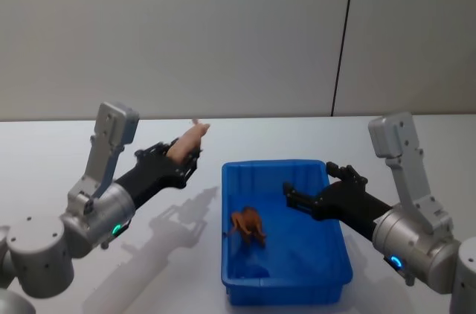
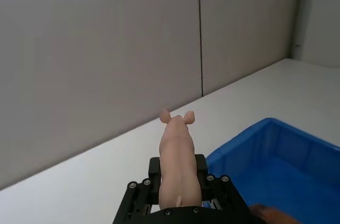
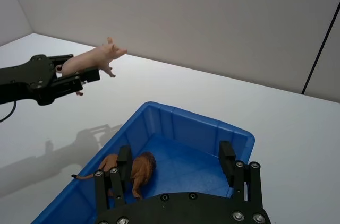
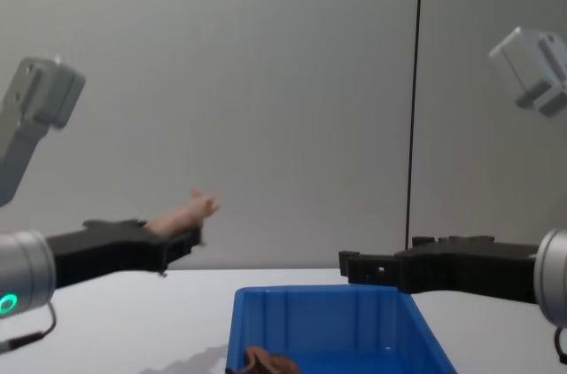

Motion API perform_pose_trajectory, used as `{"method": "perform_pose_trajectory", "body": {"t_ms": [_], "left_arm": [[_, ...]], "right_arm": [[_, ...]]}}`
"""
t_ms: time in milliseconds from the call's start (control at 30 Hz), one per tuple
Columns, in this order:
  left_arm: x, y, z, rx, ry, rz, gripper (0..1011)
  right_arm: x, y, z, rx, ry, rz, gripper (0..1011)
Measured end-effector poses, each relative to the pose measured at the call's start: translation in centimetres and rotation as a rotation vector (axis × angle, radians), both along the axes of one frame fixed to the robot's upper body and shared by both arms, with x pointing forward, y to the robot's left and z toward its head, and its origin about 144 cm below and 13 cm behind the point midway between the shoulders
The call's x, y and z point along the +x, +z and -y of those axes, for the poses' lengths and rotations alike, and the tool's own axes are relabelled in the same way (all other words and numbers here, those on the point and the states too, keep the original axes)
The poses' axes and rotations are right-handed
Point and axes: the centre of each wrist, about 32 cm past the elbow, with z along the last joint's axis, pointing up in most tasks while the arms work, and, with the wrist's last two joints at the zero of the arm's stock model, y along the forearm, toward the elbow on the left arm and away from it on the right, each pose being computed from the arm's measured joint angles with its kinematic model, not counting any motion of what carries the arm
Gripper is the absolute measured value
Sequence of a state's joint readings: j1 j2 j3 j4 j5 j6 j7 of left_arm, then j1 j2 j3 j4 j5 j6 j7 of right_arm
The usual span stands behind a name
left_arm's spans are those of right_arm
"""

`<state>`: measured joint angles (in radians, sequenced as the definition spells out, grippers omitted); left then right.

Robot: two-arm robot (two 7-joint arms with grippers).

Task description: Pick up the two dolls from the table and place them into the box.

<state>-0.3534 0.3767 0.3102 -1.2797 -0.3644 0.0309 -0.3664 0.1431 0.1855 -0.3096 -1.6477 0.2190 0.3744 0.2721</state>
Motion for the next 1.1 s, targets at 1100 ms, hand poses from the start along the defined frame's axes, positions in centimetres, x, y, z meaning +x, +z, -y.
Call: {"method": "perform_pose_trajectory", "body": {"t_ms": [1100], "left_arm": [[4.4,0.1,3.5,-0.023,-0.304,0.018,392]], "right_arm": [[0.0,0.0,0.0,0.0,0.0,0.0,1001]]}}
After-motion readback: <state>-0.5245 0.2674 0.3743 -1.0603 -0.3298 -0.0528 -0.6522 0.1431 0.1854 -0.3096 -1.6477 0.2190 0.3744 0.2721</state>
